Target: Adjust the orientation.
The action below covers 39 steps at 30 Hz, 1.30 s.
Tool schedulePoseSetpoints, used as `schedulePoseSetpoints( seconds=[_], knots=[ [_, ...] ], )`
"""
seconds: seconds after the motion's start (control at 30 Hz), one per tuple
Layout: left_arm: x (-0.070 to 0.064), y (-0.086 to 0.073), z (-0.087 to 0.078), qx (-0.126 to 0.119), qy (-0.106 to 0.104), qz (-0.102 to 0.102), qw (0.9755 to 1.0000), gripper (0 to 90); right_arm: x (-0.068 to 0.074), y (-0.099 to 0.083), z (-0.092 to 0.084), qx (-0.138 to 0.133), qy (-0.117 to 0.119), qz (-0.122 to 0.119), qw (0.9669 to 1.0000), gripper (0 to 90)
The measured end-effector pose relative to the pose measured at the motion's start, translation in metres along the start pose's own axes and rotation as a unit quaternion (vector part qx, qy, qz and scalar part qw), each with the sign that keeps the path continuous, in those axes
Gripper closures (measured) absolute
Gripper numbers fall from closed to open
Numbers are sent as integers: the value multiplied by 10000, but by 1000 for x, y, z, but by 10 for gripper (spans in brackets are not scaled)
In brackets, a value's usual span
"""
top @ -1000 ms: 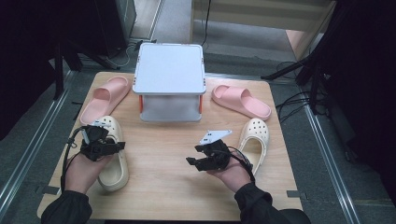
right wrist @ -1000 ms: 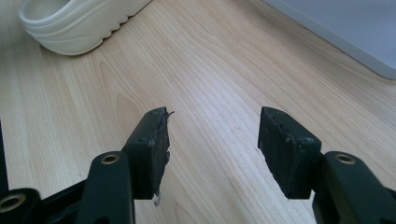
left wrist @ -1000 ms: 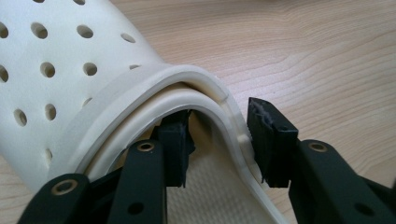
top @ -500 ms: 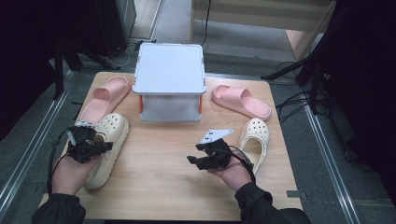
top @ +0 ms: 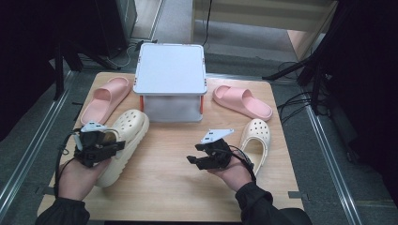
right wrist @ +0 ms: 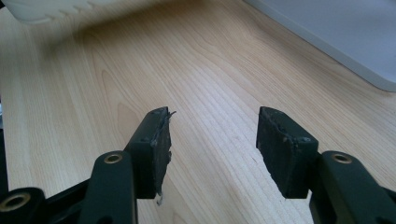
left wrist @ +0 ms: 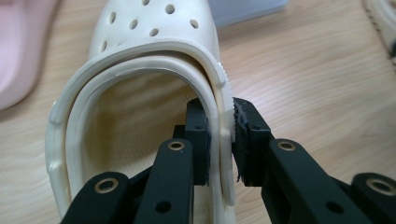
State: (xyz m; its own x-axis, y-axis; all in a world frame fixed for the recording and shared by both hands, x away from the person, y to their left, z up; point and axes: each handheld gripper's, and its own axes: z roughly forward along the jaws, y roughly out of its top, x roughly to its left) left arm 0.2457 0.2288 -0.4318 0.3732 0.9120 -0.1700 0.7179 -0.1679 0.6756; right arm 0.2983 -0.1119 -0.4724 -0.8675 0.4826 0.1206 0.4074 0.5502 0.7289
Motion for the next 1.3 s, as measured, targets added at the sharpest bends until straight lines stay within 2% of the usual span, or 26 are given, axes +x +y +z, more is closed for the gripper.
schedulePoseSetpoints(
  seconds=[0.2, 0.33, 0.67, 0.77, 0.93, 0.97, 1.0, 1.03, 1.07, 1.13, 1.2, 1.3],
  knots=[
    [-32, 8, 21, 183, -296, 371, 9987, 775, 0, -1, -1, -54, 28, 69, 10000, 467],
    [-45, 12, 34, 294, -485, 550, 9969, 774, -1, -3, -4, -180, -43, 90, 9998, 467],
    [-64, 18, 65, 602, -686, 867, 9920, 769, -3, -10, -9, -344, -239, 345, 9985, 476],
    [-68, 19, 69, 659, -702, 973, 9906, 767, 0, -10, -11, -409, -290, 323, 9982, 500],
    [-69, 19, 71, 719, -778, 1037, 9890, 751, 0, -10, -6, -351, -243, 320, 9986, 585],
    [-68, 19, 71, 763, -839, 1064, 9878, 743, 0, -9, -5, -350, -239, 320, 9986, 600],
    [-68, 19, 71, 772, -988, 1052, 9865, 726, -1, -7, -4, -349, -225, 323, 9986, 619],
    [-68, 19, 71, 772, -988, 1052, 9865, 717, -1, -6, -2, -336, -224, 331, 9986, 636],
    [-68, 19, 67, 707, -1190, 1092, 9843, 692, -1, -4, -1, -339, -216, 347, 9986, 652],
    [-69, 20, 64, 643, -1184, 1147, 9842, 681, -1, 0, 1, -377, -203, 337, 9985, 685],
    [-67, 20, 57, 582, -1259, 1241, 9825, 681, -1, 3, 5, -375, -167, 356, 9985, 709],
    [-62, 20, 45, 487, -1280, 1277, 9823, 701, 0, 6, 11, -339, -122, 355, 9987, 755]
  ],
)
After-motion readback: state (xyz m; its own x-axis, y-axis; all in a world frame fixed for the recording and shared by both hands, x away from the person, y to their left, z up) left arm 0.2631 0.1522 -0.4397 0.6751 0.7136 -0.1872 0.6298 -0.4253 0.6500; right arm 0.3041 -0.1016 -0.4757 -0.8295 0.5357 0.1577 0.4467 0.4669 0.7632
